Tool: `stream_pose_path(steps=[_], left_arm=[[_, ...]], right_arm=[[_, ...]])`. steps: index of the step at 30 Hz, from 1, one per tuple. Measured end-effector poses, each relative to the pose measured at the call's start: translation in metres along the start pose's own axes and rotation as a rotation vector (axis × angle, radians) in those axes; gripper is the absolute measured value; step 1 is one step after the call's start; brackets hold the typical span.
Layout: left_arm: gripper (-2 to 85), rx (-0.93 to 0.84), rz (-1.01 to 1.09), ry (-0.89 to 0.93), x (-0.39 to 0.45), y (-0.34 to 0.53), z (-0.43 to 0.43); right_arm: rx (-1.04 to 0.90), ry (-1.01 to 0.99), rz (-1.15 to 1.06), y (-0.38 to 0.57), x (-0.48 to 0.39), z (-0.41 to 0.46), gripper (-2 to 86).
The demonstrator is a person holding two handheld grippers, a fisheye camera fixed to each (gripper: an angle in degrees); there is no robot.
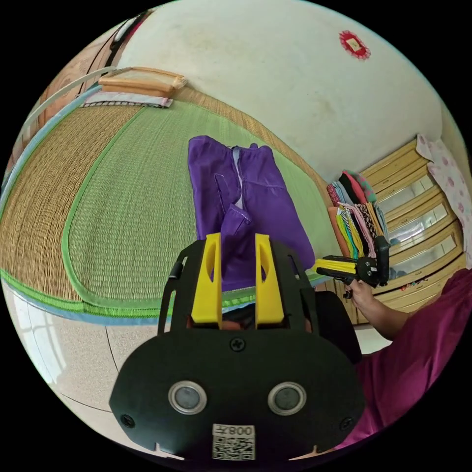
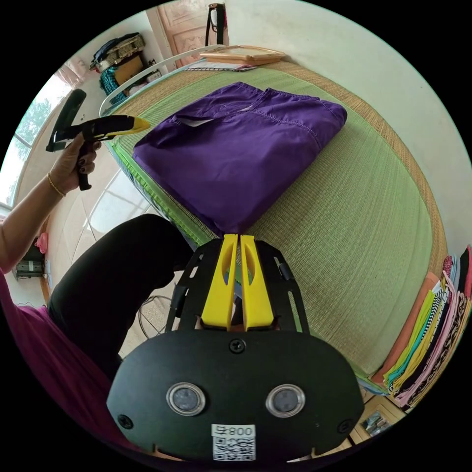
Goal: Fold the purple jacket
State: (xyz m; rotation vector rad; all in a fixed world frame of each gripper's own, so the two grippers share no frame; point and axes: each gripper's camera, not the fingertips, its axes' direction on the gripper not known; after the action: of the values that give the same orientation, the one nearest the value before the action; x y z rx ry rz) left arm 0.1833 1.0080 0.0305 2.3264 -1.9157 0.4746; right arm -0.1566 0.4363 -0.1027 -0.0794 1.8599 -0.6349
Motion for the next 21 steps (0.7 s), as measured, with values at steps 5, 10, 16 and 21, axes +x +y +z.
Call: stream_pose_path(steps=[5,10,16,21], left_arm=[[2.0,-0.086,0.047,-0.143,0.010,-0.032,0.025],[0.9,-0.088,-0.043,-0.079,-0.014,-0.027,0.023],[0.7,-0.070,-0.178,0.027,-0.031,-0.015,0.029],[0.8,-0.062,-0.191,0.030,-0.021,-0.009,0.017]], right_arm=[[-0.004,0.008,-0.009,0.003,-0.005,-0.003,0.5],[0.006,-0.031,-0.006,0.009,-0.003,0.000,0.5],[0.002,-0.079,0.009,0.018,0.003,0.007,0.6],[0.007,-0.176,0.070,0.036,0.018,0.009,0.4]])
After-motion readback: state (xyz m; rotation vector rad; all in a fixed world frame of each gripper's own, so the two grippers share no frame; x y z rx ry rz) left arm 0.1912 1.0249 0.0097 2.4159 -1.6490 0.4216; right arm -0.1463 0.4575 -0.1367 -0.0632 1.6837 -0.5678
